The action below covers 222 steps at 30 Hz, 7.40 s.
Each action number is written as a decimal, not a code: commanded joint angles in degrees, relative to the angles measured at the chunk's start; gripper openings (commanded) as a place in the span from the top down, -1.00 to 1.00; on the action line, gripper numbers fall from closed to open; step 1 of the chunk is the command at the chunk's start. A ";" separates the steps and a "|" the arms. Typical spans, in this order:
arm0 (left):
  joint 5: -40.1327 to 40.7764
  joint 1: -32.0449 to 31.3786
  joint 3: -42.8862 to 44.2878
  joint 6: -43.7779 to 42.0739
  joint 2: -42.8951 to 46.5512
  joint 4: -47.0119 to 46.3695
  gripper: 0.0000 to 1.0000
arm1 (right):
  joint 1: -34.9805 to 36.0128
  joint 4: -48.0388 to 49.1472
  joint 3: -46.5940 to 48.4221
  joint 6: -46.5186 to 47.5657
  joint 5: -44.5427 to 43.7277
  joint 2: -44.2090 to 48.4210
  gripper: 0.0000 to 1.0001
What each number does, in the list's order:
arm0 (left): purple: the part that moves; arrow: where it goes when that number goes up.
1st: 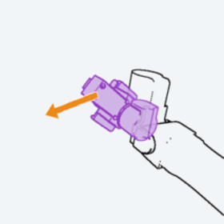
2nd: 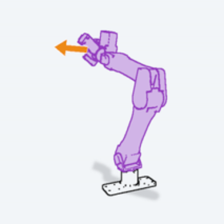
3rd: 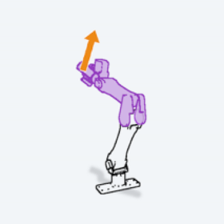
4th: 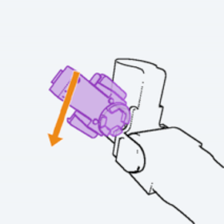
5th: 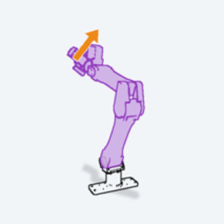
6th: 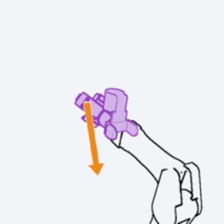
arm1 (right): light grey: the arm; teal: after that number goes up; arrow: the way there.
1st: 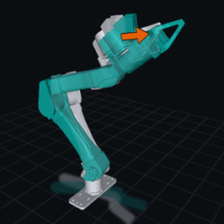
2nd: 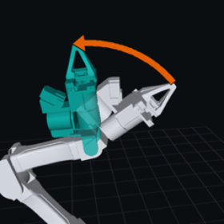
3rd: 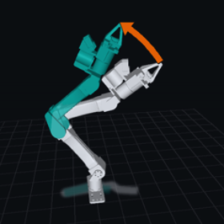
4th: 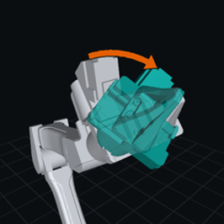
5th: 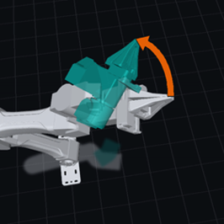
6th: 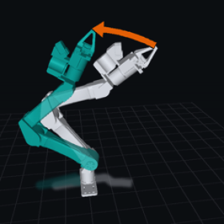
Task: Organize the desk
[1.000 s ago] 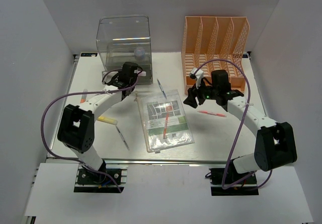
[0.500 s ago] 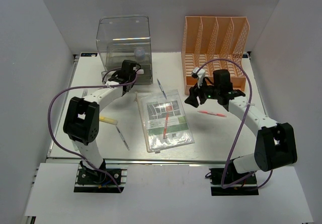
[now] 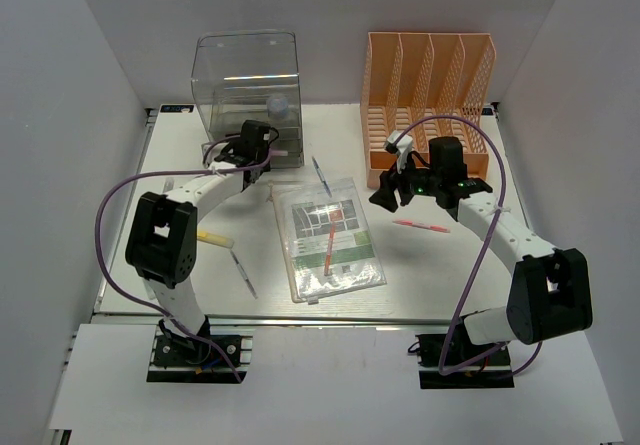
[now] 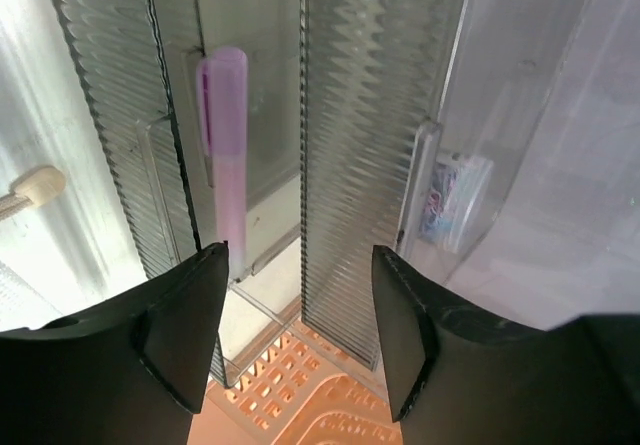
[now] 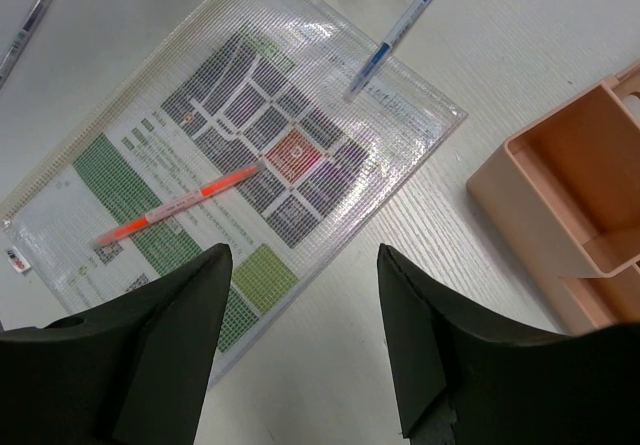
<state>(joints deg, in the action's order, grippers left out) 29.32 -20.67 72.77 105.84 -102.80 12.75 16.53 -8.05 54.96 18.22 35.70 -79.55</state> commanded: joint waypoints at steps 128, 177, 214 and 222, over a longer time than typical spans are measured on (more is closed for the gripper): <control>-21.41 -0.52 -5.71 -164.11 6.04 -21.19 0.56 | -1.68 -2.49 2.43 3.49 5.87 1.24 0.77; -5.94 12.66 -21.18 -59.88 47.08 41.12 -0.96 | 30.40 -17.17 31.24 3.51 -8.10 -23.62 -0.40; -10.05 49.48 -18.36 -79.82 12.28 31.47 -0.86 | 14.32 -6.36 20.54 -5.12 1.29 -11.68 0.09; -17.10 53.36 -16.70 -83.69 7.44 30.76 -0.82 | 12.21 -6.01 20.19 -6.44 4.72 -12.03 0.09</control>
<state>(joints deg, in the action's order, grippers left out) 16.43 31.38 55.55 24.73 -94.35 45.76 29.43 -15.64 75.92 12.97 37.32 -92.75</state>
